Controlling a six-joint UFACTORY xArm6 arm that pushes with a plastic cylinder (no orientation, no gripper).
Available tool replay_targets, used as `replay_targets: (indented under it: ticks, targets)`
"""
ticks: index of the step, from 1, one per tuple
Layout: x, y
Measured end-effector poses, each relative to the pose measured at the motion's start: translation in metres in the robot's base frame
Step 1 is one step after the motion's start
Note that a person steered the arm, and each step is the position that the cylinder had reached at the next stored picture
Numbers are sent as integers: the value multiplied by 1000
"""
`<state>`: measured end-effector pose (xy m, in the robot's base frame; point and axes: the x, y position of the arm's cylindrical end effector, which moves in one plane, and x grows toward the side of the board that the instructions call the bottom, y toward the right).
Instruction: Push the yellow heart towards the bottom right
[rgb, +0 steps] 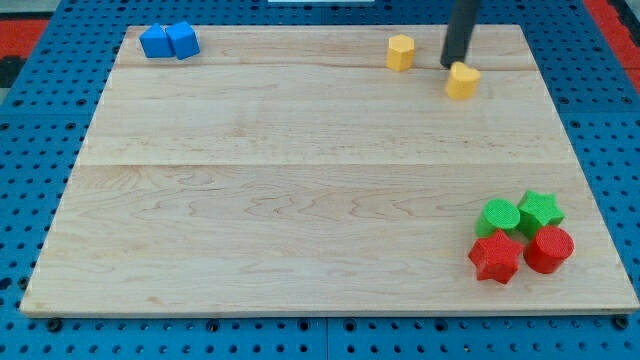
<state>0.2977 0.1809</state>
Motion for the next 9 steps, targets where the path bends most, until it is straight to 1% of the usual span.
replay_targets:
  ticks: [1,2,3,5,6,7,9]
  targets:
    - [21,1]
    - [-6,1]
    - [-9,4]
    - [128,14]
    - [129,12]
    - [111,8]
    - [144,18]
